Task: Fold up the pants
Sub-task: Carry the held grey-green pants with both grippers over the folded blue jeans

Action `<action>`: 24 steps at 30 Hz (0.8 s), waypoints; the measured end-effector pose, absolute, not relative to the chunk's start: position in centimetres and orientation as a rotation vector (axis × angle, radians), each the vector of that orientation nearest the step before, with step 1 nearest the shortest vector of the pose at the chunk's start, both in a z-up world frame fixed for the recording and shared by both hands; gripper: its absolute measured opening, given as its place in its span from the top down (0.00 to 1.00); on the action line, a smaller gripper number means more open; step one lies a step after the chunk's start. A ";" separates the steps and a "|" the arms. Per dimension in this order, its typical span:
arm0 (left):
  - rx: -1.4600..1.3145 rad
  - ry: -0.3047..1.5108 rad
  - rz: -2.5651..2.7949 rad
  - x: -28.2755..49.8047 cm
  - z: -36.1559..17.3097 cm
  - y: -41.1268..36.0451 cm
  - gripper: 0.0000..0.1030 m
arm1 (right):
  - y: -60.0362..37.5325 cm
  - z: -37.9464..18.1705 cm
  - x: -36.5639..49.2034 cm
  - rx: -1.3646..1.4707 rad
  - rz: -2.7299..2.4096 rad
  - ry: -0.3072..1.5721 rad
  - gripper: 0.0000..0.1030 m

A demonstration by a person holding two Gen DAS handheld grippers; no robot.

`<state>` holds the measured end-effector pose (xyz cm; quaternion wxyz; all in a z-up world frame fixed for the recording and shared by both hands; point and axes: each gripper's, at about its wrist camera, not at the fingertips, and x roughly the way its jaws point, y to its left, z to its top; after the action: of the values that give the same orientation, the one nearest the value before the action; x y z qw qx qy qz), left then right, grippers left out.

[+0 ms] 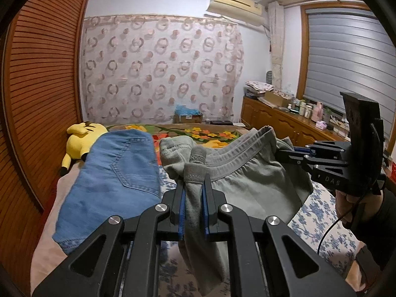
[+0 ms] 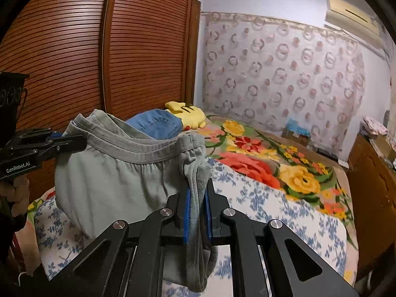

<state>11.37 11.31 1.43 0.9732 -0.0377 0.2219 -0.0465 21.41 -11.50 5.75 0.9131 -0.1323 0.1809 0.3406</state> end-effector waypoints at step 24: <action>-0.096 0.431 0.060 15.3 1.5 17.2 0.88 | -4.7 7.1 30.1 -0.408 0.770 0.292 0.90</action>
<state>15.33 17.15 1.49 0.9753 -0.0474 0.2139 0.0298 30.06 -4.68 7.06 0.8962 -0.1969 0.1411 0.3717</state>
